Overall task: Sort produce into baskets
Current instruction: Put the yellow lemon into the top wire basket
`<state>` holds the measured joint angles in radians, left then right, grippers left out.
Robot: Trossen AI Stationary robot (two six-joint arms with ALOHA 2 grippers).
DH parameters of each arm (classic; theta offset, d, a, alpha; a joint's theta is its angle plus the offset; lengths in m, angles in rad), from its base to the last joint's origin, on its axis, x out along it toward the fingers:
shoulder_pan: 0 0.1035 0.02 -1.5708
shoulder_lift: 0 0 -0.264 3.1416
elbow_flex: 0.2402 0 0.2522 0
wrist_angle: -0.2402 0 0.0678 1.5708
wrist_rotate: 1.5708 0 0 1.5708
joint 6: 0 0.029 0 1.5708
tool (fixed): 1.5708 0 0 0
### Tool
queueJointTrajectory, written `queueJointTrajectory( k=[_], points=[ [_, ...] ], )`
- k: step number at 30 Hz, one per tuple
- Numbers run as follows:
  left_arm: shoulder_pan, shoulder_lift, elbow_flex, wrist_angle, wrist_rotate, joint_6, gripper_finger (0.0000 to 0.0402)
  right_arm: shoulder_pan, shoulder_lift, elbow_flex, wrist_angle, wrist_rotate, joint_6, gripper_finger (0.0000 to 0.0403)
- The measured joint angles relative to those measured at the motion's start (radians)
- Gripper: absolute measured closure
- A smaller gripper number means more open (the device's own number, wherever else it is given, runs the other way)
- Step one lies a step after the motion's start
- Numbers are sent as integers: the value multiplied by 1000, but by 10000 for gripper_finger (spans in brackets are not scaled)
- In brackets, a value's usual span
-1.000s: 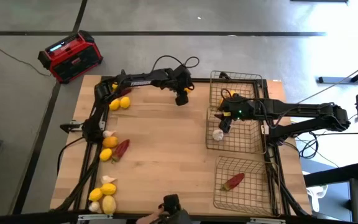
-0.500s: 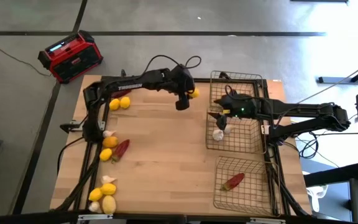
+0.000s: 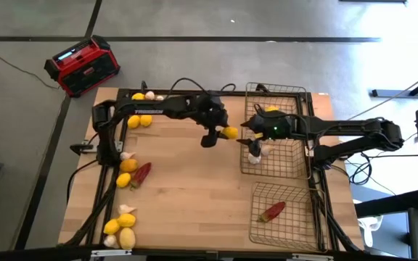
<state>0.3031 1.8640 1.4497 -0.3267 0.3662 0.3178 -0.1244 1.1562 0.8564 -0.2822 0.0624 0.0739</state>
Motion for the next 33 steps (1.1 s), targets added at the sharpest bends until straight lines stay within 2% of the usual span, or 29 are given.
queueJointTrajectory(
  k=[6,12,19,22,30,33],
  points=[
    [-49,-47,-51,84,-23,23,213,0,34,0,25,-9,8,88],
    [-98,-45,-52,87,-184,37,212,0,79,-1,77,-113,1,88],
    [-109,-45,-52,80,-203,55,209,-1,108,-1,99,-107,-12,94],
    [-109,-45,-52,75,-203,55,208,-1,113,-1,98,-125,-23,120],
    [-107,-44,-52,73,-201,77,207,-1,112,-1,92,-126,-32,233],
    [-107,-43,-52,76,-205,77,206,-1,112,-1,92,-124,-42,243]
  ],
)
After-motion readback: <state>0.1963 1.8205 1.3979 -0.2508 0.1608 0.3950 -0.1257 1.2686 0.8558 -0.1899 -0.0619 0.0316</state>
